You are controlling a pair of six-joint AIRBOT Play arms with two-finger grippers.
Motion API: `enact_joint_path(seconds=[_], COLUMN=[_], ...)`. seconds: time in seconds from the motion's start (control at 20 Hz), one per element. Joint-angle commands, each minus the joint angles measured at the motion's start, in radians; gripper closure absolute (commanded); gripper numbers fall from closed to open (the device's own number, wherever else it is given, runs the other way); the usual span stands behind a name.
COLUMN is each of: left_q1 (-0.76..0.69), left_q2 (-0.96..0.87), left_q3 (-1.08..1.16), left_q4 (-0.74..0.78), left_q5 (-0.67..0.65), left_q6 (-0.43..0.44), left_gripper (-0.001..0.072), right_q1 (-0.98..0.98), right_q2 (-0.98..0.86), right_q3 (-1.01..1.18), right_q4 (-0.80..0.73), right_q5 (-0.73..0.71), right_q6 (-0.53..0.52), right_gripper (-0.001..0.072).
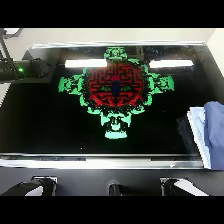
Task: Fold the shirts.
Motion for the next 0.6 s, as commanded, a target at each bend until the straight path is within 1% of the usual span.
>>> enact_joint_path(seconds=[0.0,0.05,0.1,0.15,0.2,0.25,0.3,0.35,0.4,0.45,0.5,0.55], left_q1=[0.0,0.0,-0.002,-0.008,-0.019,-0.034,-0.055,-0.072,-0.077,-0.077,-0.077,-0.077], left_q2=[0.0,-0.001,-0.006,-0.02,-0.048,-0.08,-0.117,-0.151,-0.193,-0.23,-0.267,-0.293], left_q3=[0.035,0.068,0.109,0.156,0.209,0.247,0.266,0.266,0.263,0.251,0.224,0.179], left_q4=[0.003,0.022,0.069,0.149,0.284,0.43,0.571,0.661,0.681,0.666,0.644,0.615], left_q5=[0.036,0.093,0.161,0.19,0.17,0.11,0.023,-0.073,-0.194,-0.309,-0.441,-0.557], left_q6=[0.035,0.053,0.052,0.034,-0.033,-0.098,-0.127,-0.13,-0.13,-0.136,-0.161,-0.171], left_gripper=[0.0682,0.0683,0.0684,0.0685,0.0685,0.0685,0.0685,0.0683,0.0679,0.0572,0.0226,-0.0013], right_q1=[0.004,0.015,0.043,0.096,0.179,0.278,0.402,0.532,0.653,0.776,0.876,0.963], right_q2=[0.002,0.003,0.01,0.021,0.039,0.054,0.065,0.064,0.048,0.018,-0.019,-0.063], right_q3=[0.095,0.194,0.29,0.373,0.439,0.476,0.49,0.49,0.49,0.489,0.48,0.46], right_q4=[0.09,0.179,0.248,0.298,0.332,0.343,0.342,0.341,0.325,0.29,0.251,0.231], right_q5=[-0.109,-0.173,-0.256,-0.355,-0.462,-0.541,-0.591,-0.581,-0.512,-0.415,-0.328,-0.237], right_q6=[-0.098,-0.122,-0.139,-0.143,-0.146,-0.151,-0.15,-0.142,-0.129,-0.107,-0.071,-0.05], right_gripper=[0.0117,0.0138,0.0158,0.0158,0.0158,0.0158,0.0158,0.0158,0.0157,0.0155,0.015,0.0143])
